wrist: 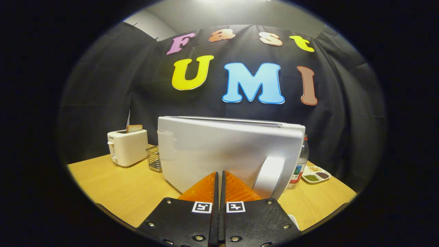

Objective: Open the microwave, put the food inside, and close the microwave door.

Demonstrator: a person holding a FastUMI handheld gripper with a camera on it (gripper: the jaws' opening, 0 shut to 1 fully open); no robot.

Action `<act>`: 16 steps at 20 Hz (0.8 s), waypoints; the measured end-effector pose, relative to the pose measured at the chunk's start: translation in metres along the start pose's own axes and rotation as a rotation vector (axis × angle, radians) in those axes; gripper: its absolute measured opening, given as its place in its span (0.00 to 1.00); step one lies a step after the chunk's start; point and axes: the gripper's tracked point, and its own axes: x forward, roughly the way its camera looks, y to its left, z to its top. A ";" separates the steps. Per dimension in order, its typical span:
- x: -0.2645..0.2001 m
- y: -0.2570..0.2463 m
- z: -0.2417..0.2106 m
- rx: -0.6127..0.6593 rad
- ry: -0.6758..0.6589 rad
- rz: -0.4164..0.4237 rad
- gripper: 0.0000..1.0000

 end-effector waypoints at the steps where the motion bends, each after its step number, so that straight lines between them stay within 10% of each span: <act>1: 0.007 -0.006 0.002 -0.012 0.001 -0.022 0.01; 16: 0.098 -0.038 0.004 0.045 0.042 -0.158 0.02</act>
